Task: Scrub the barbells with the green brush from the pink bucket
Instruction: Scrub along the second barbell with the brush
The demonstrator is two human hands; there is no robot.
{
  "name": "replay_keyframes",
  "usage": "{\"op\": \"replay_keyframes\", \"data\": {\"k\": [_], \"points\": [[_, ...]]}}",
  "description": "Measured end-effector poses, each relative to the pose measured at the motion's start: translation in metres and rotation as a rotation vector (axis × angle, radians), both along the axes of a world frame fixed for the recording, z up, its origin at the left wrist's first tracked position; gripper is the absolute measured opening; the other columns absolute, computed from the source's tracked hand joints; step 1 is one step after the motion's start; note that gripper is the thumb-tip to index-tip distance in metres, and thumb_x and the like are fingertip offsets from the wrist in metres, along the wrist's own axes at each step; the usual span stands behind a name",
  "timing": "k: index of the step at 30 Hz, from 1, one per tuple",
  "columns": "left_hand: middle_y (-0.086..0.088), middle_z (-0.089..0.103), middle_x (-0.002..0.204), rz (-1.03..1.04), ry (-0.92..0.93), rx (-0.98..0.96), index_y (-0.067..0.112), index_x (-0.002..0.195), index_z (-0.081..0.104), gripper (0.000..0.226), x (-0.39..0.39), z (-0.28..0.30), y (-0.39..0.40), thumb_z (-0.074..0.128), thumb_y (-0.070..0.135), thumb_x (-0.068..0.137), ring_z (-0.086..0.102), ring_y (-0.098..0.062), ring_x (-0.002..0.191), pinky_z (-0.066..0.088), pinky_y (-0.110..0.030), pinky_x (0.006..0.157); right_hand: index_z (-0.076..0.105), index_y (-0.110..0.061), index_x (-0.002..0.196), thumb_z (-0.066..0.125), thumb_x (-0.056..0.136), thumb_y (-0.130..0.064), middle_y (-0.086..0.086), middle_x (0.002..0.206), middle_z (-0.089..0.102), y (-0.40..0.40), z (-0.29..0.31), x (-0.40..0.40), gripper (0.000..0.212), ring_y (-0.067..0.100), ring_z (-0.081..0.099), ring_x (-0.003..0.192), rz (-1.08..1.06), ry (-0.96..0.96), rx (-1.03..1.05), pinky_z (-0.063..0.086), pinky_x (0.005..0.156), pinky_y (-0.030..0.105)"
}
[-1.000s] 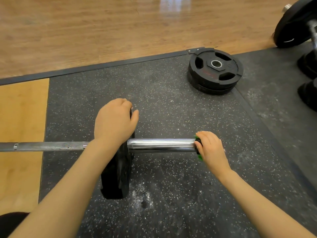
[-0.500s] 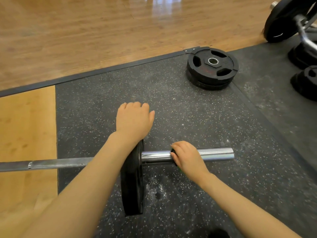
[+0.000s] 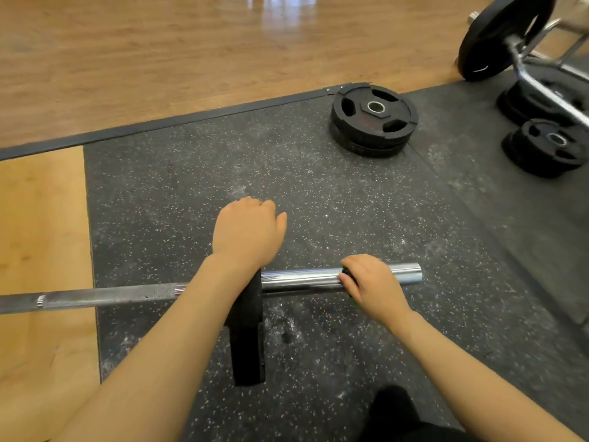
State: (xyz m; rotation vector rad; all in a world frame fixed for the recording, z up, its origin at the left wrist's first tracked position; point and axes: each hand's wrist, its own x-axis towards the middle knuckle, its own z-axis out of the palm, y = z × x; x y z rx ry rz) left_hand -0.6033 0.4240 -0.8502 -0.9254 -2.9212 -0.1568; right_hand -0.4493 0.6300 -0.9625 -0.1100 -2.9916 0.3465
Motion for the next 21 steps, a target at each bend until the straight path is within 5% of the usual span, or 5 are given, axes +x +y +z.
{"op": "replay_keyframes", "data": {"k": [8, 21], "points": [[-0.006, 0.062, 0.086, 0.000, 0.023, 0.005, 0.012, 0.091, 0.061, 0.039, 0.006, -0.001, 0.000, 0.031, 0.035, 0.101, 0.044, -0.021, 0.074, 0.029, -0.032, 0.067, 0.060, -0.012, 0.085, 0.045, 0.098, -0.033, -0.001, 0.081, 0.060, 0.013, 0.003, 0.003, 0.029, 0.019, 0.051, 0.077, -0.142, -0.057, -0.029, 0.045, 0.071, 0.035], [-0.003, 0.057, 0.078, 0.018, -0.017, 0.039, 0.014, 0.077, 0.053, 0.038, 0.006, -0.001, 0.000, 0.030, 0.034, 0.099, 0.047, -0.022, 0.073, 0.032, -0.032, 0.066, 0.064, -0.013, 0.096, 0.037, 0.097, -0.040, -0.002, 0.089, 0.064, -0.003, 0.003, 0.000, 0.039, 0.018, 0.057, 0.082, -0.030, -0.038, -0.056, 0.046, 0.073, 0.029]]}}
